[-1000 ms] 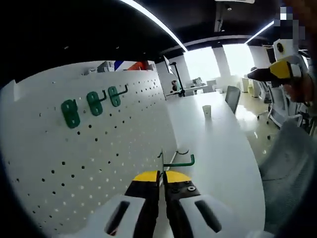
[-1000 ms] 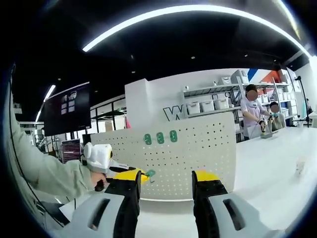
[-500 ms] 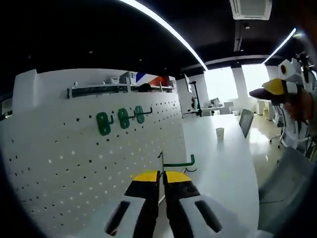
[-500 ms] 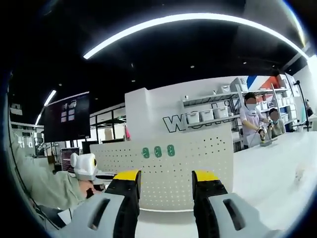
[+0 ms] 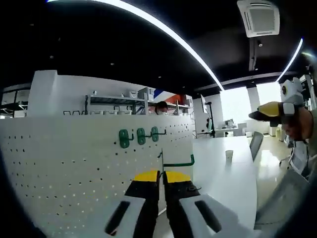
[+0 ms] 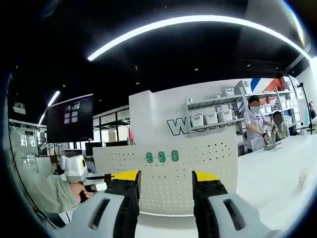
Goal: Insert the hook assembly into the mounting plate slot until the hook locks in place.
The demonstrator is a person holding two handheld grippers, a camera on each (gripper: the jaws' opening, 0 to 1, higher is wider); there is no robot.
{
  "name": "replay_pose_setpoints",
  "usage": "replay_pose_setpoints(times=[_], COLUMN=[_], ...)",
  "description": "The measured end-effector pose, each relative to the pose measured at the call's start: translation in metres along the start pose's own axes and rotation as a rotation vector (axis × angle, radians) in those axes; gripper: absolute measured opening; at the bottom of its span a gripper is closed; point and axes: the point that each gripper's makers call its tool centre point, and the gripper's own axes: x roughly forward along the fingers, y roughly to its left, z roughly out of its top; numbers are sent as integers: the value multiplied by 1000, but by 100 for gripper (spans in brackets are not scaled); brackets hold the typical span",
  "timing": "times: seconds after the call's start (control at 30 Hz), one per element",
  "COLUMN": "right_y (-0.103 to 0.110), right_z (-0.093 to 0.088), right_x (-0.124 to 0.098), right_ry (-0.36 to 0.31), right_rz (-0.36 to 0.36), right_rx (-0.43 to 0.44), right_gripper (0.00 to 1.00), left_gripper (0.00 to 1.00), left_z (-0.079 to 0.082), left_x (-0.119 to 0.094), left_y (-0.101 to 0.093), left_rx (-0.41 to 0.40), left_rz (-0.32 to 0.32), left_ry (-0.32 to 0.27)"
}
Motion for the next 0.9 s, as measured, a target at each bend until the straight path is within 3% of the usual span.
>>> replay_pose_setpoints(times=[0.33,0.9], right_y=[7,18], right_z=[1,6], right_x=[3,9], right_ry=[0,-2], right_rz=[25,59], right_rx=[12,1], right_gripper=[40,39], left_gripper=[4,4], left_z=[29,53], left_x=[-10,-11], left_y=[-15,-35], left_rx=[-25,-32], left_rz=[8,-39], left_ry=[-113,-184])
